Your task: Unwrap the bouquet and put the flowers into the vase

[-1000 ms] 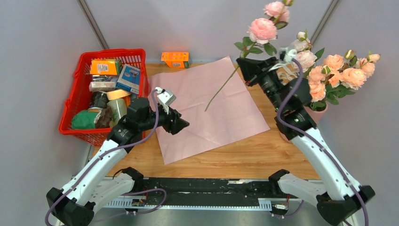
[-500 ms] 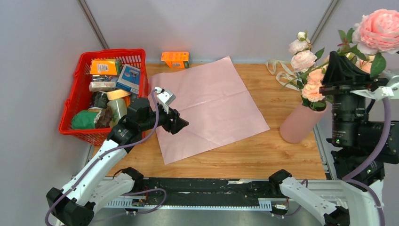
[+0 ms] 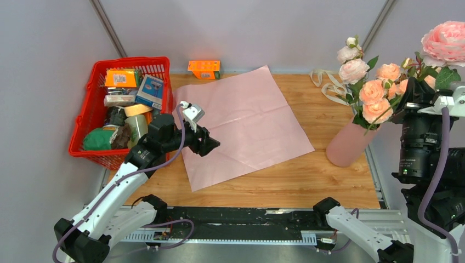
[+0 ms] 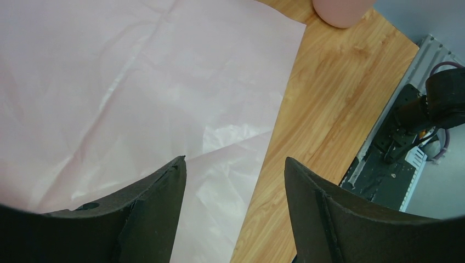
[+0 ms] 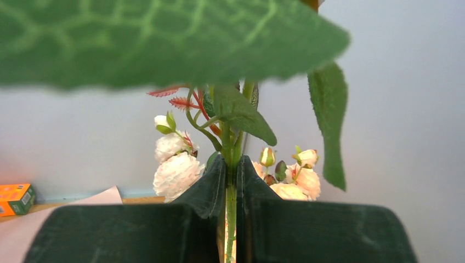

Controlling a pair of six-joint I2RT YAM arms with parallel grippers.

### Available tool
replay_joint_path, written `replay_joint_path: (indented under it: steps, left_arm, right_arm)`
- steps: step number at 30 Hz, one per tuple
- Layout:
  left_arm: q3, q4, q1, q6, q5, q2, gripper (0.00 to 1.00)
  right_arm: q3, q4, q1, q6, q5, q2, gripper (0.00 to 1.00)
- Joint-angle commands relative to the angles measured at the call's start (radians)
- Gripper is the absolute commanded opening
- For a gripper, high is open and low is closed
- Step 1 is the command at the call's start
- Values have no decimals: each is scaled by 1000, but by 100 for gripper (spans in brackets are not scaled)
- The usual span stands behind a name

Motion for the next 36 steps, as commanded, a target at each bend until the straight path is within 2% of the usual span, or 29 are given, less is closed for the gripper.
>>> replay_joint_path:
  steps: [1,15,24,36]
  left_arm:
    - [39,12,0,10,8,-1,74]
    - [38,12,2,10,7,-1,75]
    - [36,14,2,10,7,-2,75]
    - [38,15,0,12,8,3,76]
  right_arm:
    - [36,-59,-2,-70,58,9,0]
    - [65,-4,-2,-156,36,40,0]
    - [-110,242,1,-223,45,29,0]
    - [-202,296,0,-193,104,44,0]
